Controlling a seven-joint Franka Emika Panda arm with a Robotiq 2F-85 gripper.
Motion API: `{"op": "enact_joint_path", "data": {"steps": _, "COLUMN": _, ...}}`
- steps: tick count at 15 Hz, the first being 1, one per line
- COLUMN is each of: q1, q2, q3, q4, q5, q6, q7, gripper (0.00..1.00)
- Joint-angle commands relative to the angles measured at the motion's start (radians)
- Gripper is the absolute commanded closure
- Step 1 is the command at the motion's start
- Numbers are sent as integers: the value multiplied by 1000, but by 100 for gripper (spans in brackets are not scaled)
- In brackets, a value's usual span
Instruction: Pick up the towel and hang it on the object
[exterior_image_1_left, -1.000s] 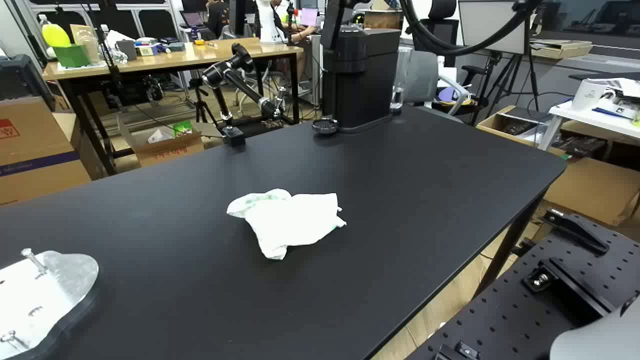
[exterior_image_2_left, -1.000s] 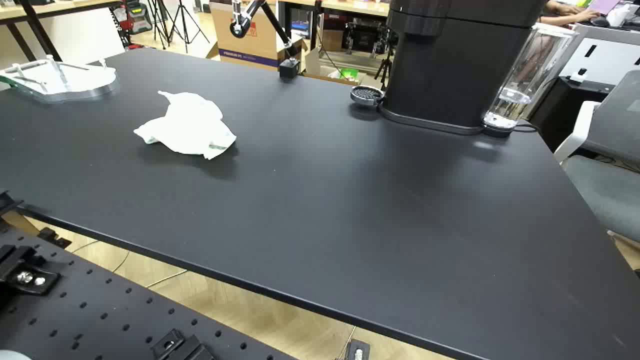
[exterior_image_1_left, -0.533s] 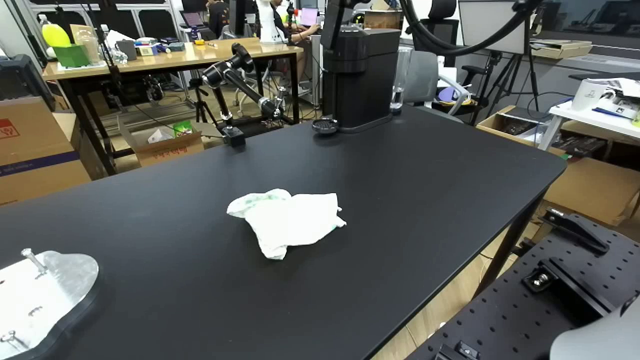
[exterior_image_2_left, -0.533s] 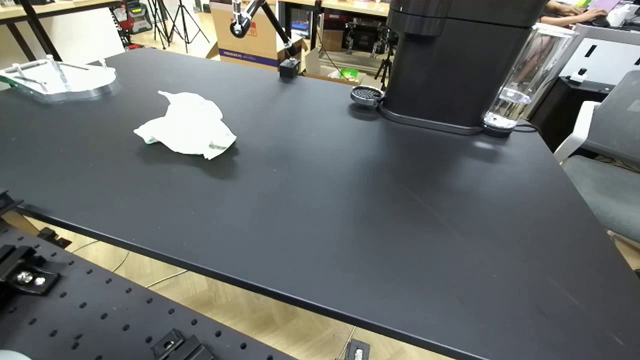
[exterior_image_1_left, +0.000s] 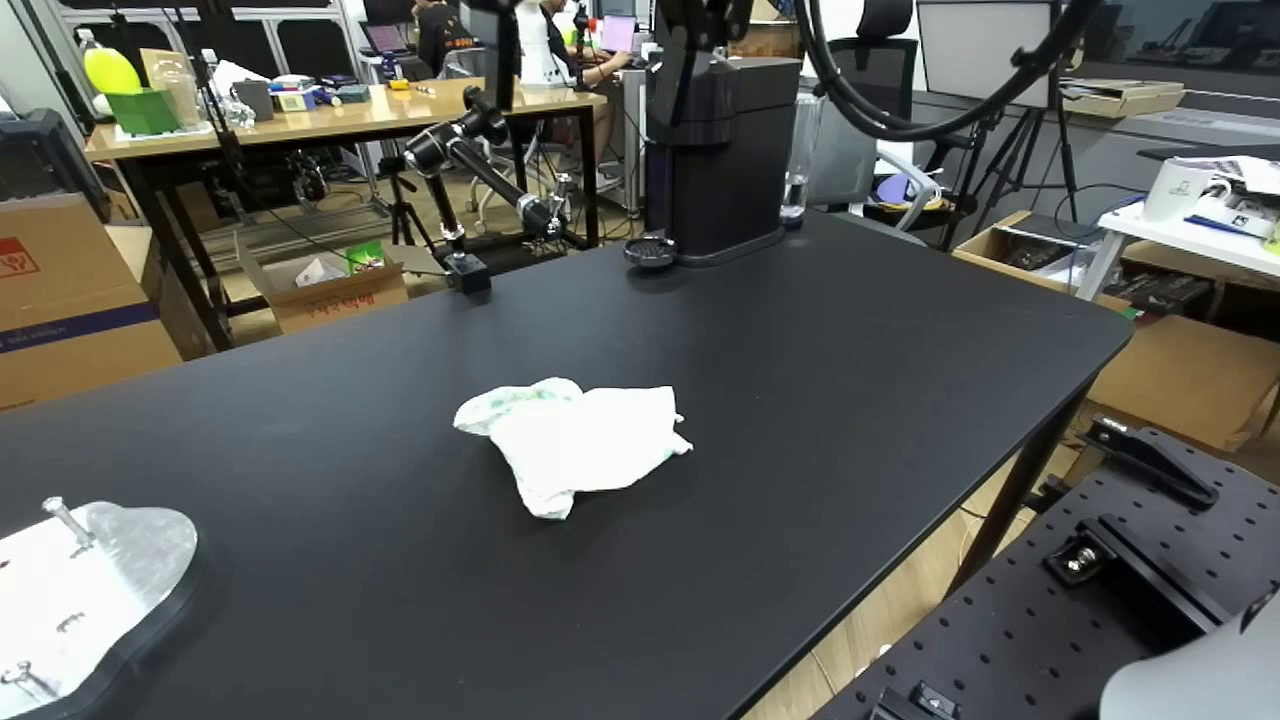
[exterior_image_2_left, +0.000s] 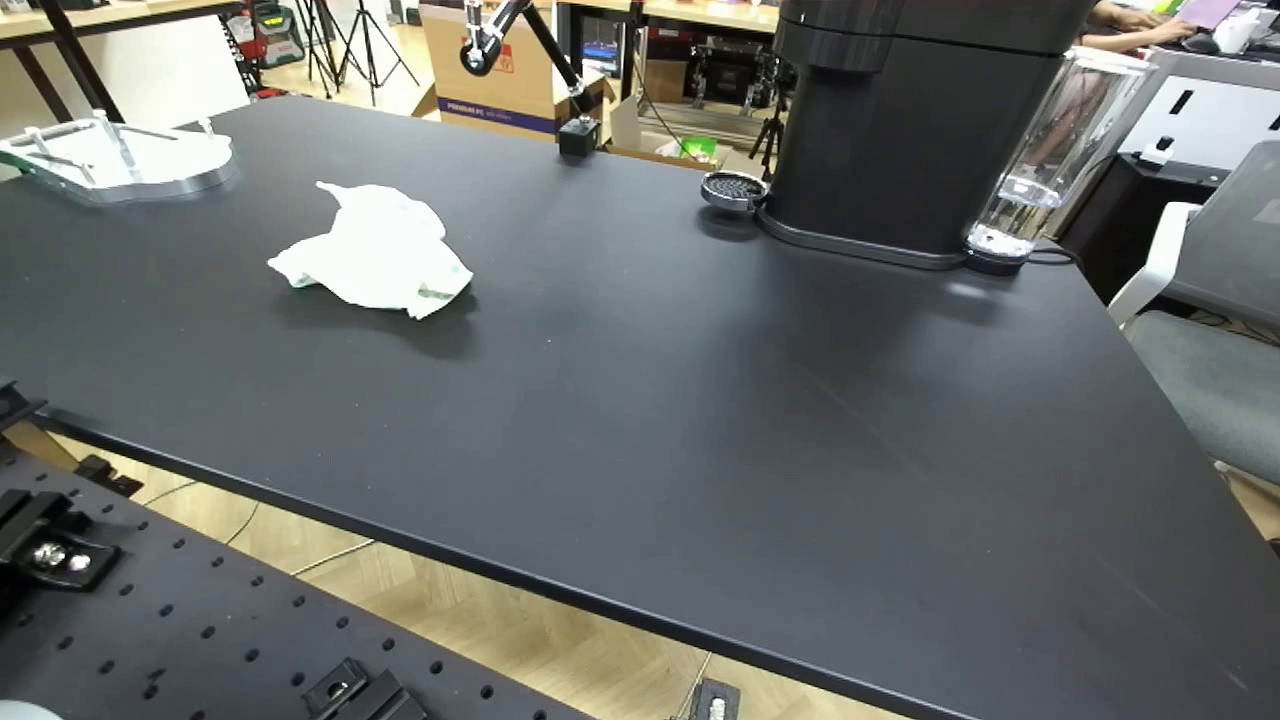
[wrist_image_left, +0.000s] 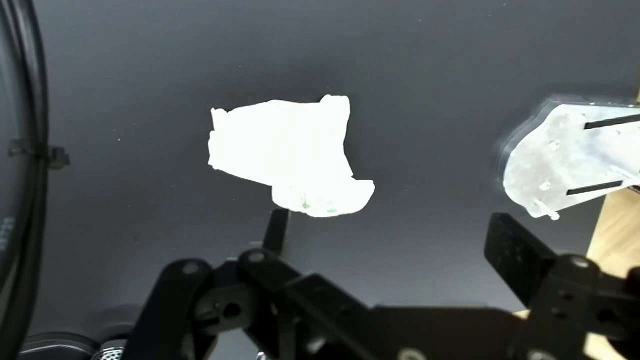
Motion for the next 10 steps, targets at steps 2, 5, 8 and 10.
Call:
{"op": "enact_joint_path", "data": {"steps": 2, "q1": -57, "q2": 151, "q3": 3, "q4": -58, "q5": -104, "q6": 203, "q7": -21, "gripper": 0}}
{"op": "enact_joint_path", "data": {"steps": 5, "q1": -79, "q2": 292, "q3": -10, "q4": -62, "q5": -180, "q6": 355, "q7": -61, "gripper": 0}}
{"op": "enact_joint_path", "data": {"steps": 8, "q1": -94, "q2": 431, "q3": -31, "q4": -43, "q5": -240, "q6": 477, "q7": -104, "gripper": 0}}
{"op": "enact_joint_path", "data": {"steps": 10, "q1": -92, "q2": 511, "q3": -51, "q4": -25, "q5": -244, "q6": 533, "q7": -123, "gripper": 0}}
